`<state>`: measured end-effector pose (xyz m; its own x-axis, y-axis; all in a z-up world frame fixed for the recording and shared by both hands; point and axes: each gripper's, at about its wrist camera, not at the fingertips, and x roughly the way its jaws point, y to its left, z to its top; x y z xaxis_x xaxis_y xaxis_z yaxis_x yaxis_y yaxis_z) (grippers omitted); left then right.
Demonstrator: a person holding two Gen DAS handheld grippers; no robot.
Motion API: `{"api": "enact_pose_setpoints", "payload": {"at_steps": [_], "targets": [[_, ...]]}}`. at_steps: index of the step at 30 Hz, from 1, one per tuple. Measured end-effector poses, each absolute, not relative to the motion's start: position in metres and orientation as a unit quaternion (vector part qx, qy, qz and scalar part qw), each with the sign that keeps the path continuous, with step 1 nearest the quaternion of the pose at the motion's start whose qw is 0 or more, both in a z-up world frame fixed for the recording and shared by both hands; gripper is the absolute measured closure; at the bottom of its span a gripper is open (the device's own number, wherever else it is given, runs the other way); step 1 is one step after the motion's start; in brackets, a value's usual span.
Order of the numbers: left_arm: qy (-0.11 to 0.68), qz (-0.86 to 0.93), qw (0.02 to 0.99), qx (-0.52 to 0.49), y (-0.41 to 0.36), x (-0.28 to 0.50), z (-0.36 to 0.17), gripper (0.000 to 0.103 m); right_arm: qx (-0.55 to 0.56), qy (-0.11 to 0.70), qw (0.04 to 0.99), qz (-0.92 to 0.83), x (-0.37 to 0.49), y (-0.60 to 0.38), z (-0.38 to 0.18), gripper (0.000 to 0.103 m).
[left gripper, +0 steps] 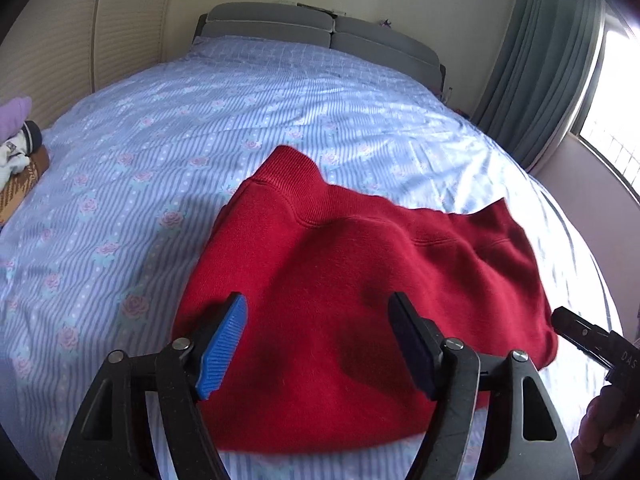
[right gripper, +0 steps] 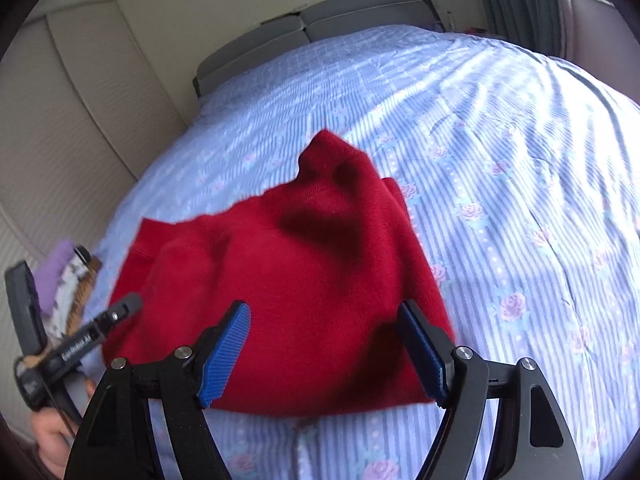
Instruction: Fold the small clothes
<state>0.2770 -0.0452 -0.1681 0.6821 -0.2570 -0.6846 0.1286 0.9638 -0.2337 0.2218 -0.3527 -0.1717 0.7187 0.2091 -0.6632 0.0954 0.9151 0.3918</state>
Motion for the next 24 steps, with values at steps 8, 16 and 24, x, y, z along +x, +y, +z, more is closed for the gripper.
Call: {"api": "enact_pose_setpoints", "payload": {"at_steps": [8,16,24], "targets": [[0.402,-0.091,0.908,-0.067,-0.044,0.239,-0.149,0.028,0.297,0.373,0.879,0.032,0.189,-0.363,-0.195,0.027],[0.401,-0.075,0.911,-0.069,-0.033,0.220,-0.139,0.026,0.407,0.371,0.833,0.054,0.189,-0.364,-0.237,0.027],[0.393,-0.077,0.913,-0.082,-0.026,0.219,-0.130,0.026,0.429,0.360,0.828,0.037,0.203,-0.357,-0.248,0.027]]}}
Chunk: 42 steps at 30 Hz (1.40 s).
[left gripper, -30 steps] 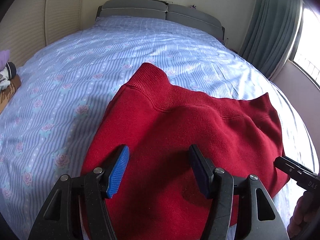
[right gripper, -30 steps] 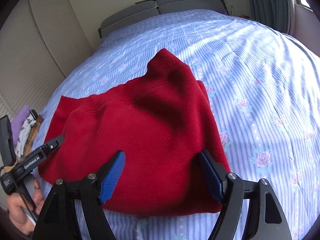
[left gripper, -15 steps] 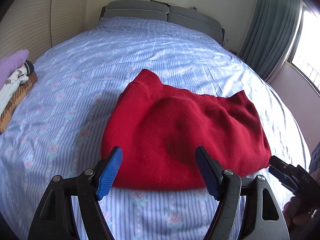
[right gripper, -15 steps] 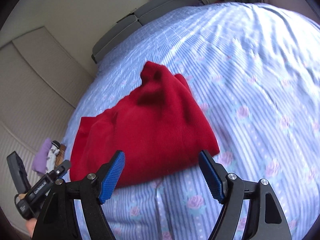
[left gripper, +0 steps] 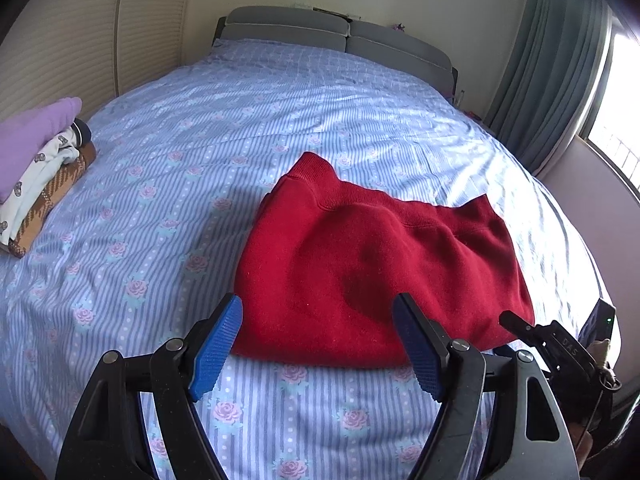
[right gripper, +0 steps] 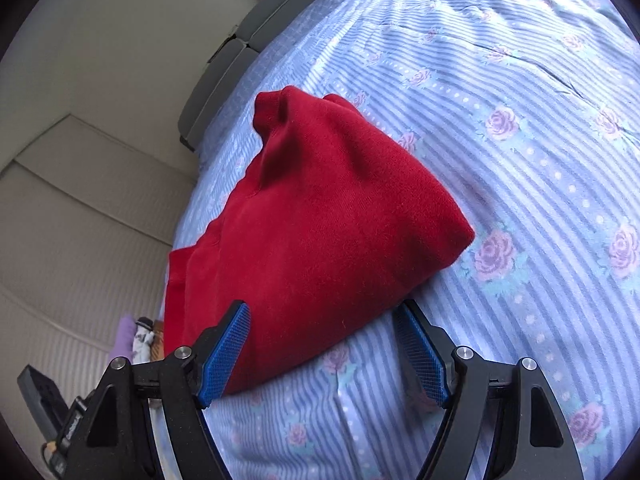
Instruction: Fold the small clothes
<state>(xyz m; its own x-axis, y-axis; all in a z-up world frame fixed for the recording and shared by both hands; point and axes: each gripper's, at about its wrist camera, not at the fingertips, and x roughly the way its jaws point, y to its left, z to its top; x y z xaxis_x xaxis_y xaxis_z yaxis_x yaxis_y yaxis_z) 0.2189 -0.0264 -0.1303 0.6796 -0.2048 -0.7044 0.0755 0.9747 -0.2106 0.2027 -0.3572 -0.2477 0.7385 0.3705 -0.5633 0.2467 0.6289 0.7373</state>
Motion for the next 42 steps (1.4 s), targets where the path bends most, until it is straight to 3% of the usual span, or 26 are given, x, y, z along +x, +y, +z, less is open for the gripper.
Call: {"api": "enact_pose_setpoints", "payload": {"at_steps": [11,12,13,16,18,25,33,42], "targets": [[0.395,-0.075,0.912,-0.083,-0.026,0.220,-0.131,0.026,0.499,0.319,0.806,-0.012,0.229,-0.374,-0.260,0.029],[0.396,-0.074,0.912,-0.084,-0.026,0.220,-0.131,0.026,0.496,0.319,0.808,-0.011,0.231,-0.372,-0.258,0.032],[0.396,-0.073,0.911,-0.086,-0.024,0.220,-0.131,0.026,0.490,0.324,0.809,-0.010,0.233,-0.370,-0.258,0.043],[0.394,-0.069,0.913,-0.086,-0.019,0.218,-0.129,0.026,0.469,0.331,0.818,-0.018,0.237,-0.369,-0.253,0.058],[0.393,-0.066,0.913,-0.087,-0.015,0.216,-0.128,0.026,0.450,0.332,0.828,-0.026,0.236,-0.368,-0.246,0.063],[0.388,-0.046,0.914,-0.108,0.019,0.205,-0.118,0.026,0.262,0.310,0.912,-0.061,0.236,-0.318,-0.182,0.076],[0.360,-0.002,0.924,-0.131,0.081,0.180,-0.098,0.026,-0.013,0.238,0.967,-0.087,0.237,-0.210,-0.116,0.077],[0.352,0.044,0.919,-0.174,0.158,0.152,-0.099,0.026,-0.352,0.181,0.917,-0.053,0.236,-0.053,-0.151,0.077]]}}
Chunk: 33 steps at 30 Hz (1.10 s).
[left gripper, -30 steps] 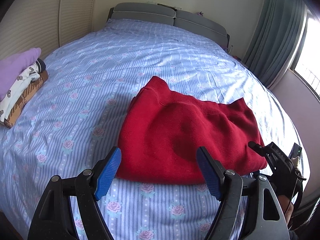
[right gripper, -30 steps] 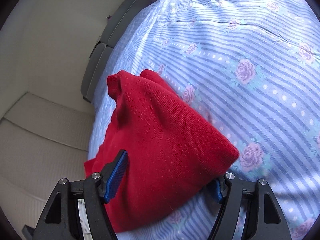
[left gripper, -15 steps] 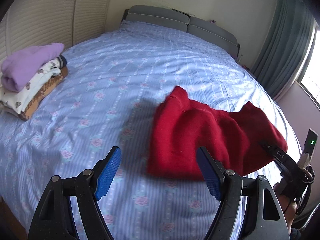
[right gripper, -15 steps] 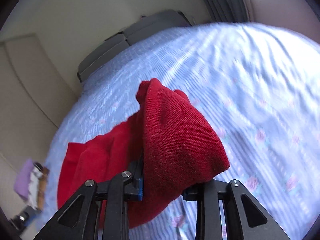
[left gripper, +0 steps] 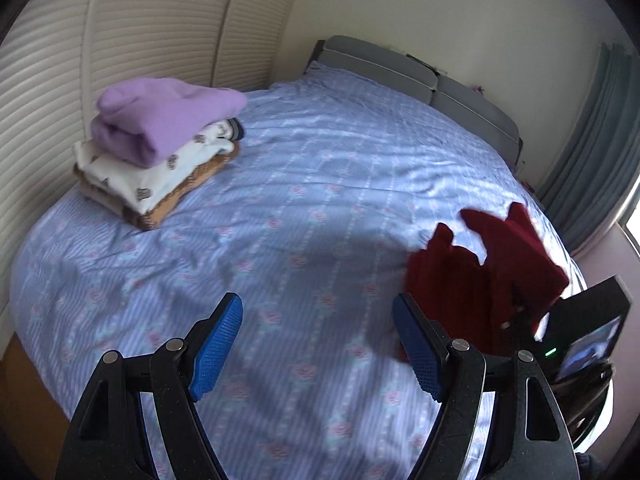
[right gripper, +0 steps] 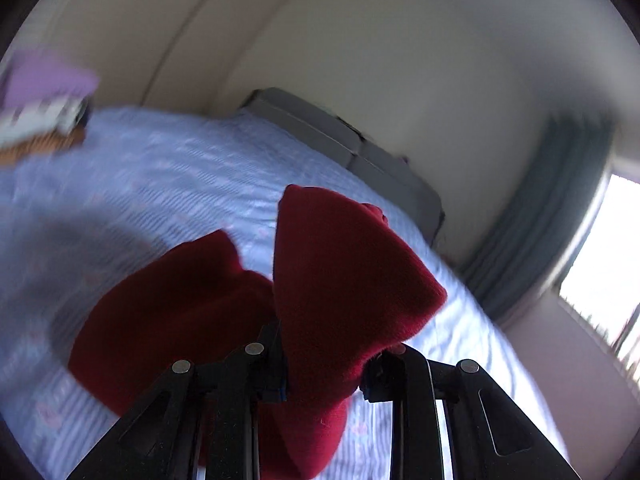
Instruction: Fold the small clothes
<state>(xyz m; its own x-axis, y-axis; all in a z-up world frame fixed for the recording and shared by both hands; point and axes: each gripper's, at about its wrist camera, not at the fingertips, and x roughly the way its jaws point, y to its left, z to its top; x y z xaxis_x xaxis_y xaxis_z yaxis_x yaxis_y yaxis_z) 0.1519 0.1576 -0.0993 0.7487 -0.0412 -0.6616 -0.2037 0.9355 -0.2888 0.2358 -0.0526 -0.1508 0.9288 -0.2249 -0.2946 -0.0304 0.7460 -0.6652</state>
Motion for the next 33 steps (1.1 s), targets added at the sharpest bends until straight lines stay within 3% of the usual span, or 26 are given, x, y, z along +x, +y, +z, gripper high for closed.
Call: {"api": "enact_pose_setpoints", "payload": {"at_steps": [7,17,21,25,33], "targets": [[0.358,0.062,0.913,-0.187,0.190,0.137,-0.112,0.026,-0.527,0.172,0.831,-0.033,0.224,0.019,-0.212,0.077],[0.371,0.066,0.903,-0.206,0.214,0.131,-0.131,0.026,-0.623,0.183,0.760,-0.012,0.208,0.039,-0.275,0.076],[0.373,0.063,0.902,-0.210,0.216,0.131,-0.129,0.026,-0.613,0.191,0.767,-0.012,0.215,0.039,-0.266,0.076],[0.368,0.061,0.904,-0.207,0.216,0.132,-0.122,0.026,-0.586,0.185,0.789,-0.019,0.210,0.040,-0.243,0.060],[0.363,0.037,0.912,-0.186,0.189,0.141,-0.102,0.026,-0.491,0.201,0.848,0.008,0.189,0.013,-0.189,0.053]]}}
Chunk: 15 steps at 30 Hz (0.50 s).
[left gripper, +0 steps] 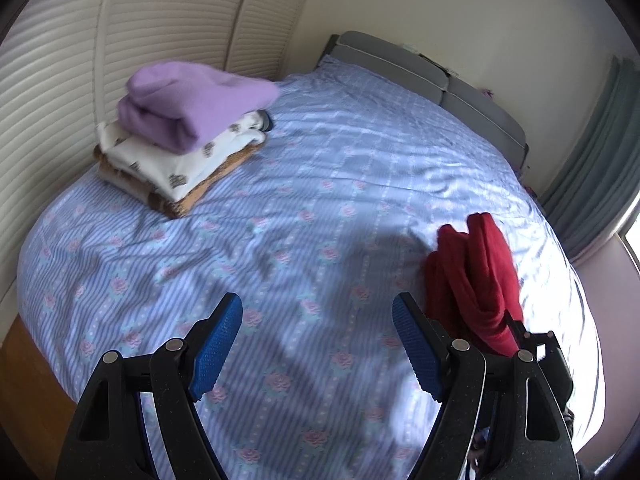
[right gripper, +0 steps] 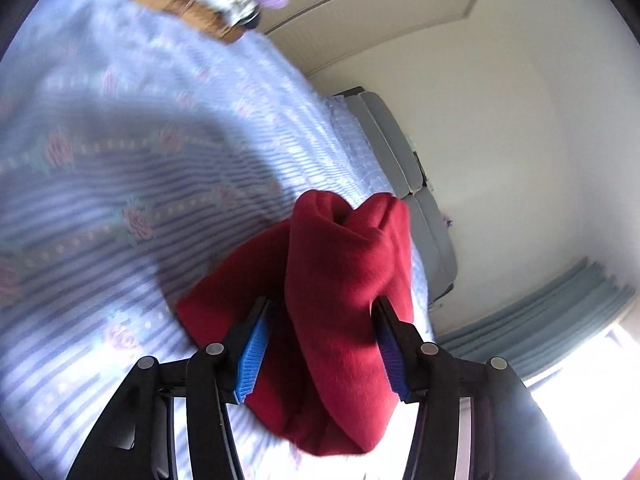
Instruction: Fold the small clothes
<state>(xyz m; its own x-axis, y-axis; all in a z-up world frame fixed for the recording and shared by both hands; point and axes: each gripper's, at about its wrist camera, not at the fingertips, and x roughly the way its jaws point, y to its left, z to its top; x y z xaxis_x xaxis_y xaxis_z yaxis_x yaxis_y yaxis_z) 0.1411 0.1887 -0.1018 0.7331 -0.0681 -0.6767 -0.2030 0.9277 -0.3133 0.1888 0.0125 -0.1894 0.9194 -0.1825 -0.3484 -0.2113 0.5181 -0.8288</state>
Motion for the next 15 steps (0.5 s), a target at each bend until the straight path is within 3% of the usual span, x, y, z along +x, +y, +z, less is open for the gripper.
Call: {"api": "enact_pose_setpoints", "payload": {"at_steps": [10,15], "targets": [[0.379,-0.080,0.910,-0.148,0.114,0.190,-0.085,0.027,-0.225,0.269,0.936,0.042,0.157,-0.102,-0.154,0.053],[0.386,-0.127,0.906,-0.119,0.061,0.223,-0.084,0.033,-0.161,0.292,0.942,0.029,0.166,-0.144,-0.161,0.053]]}}
